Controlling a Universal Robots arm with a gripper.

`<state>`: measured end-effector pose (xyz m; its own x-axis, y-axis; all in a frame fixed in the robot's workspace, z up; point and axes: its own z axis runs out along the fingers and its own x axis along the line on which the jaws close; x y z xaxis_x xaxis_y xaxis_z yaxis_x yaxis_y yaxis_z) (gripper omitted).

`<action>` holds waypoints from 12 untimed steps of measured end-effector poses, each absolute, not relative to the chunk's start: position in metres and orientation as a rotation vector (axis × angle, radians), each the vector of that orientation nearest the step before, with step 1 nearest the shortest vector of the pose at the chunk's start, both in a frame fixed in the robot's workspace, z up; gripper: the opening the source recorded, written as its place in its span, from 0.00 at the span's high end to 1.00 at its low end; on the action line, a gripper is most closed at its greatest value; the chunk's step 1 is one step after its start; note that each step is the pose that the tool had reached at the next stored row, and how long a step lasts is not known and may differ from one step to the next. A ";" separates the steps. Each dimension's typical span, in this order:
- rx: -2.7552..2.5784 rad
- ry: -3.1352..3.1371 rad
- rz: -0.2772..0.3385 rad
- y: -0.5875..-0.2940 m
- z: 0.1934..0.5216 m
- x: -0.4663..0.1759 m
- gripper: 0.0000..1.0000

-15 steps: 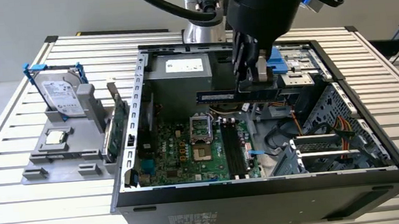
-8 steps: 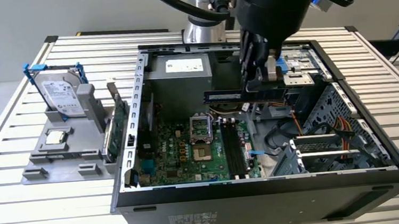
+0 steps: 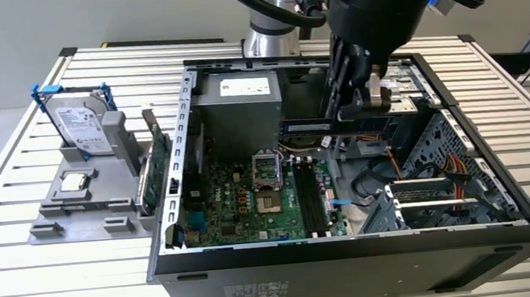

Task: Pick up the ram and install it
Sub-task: 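Pick up the ram and move it above insertion slot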

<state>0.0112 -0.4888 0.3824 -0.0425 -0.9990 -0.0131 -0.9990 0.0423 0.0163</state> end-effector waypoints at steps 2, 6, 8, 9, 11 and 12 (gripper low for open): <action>2.172 -2.267 -0.033 -0.489 0.382 0.014 1.00; 2.172 -2.267 -0.033 -0.489 0.382 0.020 1.00; 2.172 -2.267 -0.033 -0.489 0.382 0.023 1.00; 2.172 -2.267 -0.033 -0.489 0.382 0.025 1.00; 2.172 -2.267 -0.033 -0.489 0.382 0.028 1.00; 2.172 -2.267 -0.033 -0.489 0.382 0.029 1.00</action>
<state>0.0292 -0.4888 0.3824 -0.0425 -0.9990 -0.0130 -0.9990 0.0423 0.0163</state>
